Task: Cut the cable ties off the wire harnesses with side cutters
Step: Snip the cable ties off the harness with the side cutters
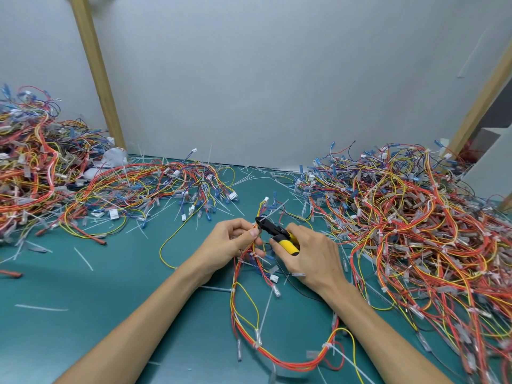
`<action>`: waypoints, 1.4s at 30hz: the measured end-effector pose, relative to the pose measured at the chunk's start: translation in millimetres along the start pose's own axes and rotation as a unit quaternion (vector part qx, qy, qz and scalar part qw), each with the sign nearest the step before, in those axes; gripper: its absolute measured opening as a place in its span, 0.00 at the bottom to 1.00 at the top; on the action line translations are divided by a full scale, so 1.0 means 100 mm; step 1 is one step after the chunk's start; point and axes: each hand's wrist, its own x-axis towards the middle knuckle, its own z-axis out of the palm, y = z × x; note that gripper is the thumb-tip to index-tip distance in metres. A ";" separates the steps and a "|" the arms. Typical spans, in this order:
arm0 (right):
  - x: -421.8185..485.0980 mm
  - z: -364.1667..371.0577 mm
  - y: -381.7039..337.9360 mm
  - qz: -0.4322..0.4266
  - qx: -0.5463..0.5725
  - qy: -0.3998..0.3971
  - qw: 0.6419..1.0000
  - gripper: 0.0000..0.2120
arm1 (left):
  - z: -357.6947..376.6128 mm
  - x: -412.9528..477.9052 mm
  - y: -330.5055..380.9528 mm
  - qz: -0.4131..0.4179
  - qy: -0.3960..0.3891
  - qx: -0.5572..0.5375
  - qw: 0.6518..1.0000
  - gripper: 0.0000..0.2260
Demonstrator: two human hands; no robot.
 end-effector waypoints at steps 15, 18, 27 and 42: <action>0.01 0.04 0.03 -0.016 -0.036 0.025 0.999 0.16 | 0.02 0.00 0.02 -0.002 0.007 0.015 1.000 0.05; 0.00 0.03 0.01 -0.016 -0.032 0.026 0.999 0.16 | 0.02 0.00 0.01 -0.003 0.009 0.017 1.000 0.05; 0.00 0.02 0.00 -0.004 -0.014 0.004 1.000 0.16 | 0.00 0.00 -0.01 -0.006 0.006 0.024 1.000 0.05; 0.00 0.04 0.01 0.008 0.006 -0.007 1.000 0.16 | 0.00 0.02 -0.02 -0.007 -0.001 0.006 1.000 0.05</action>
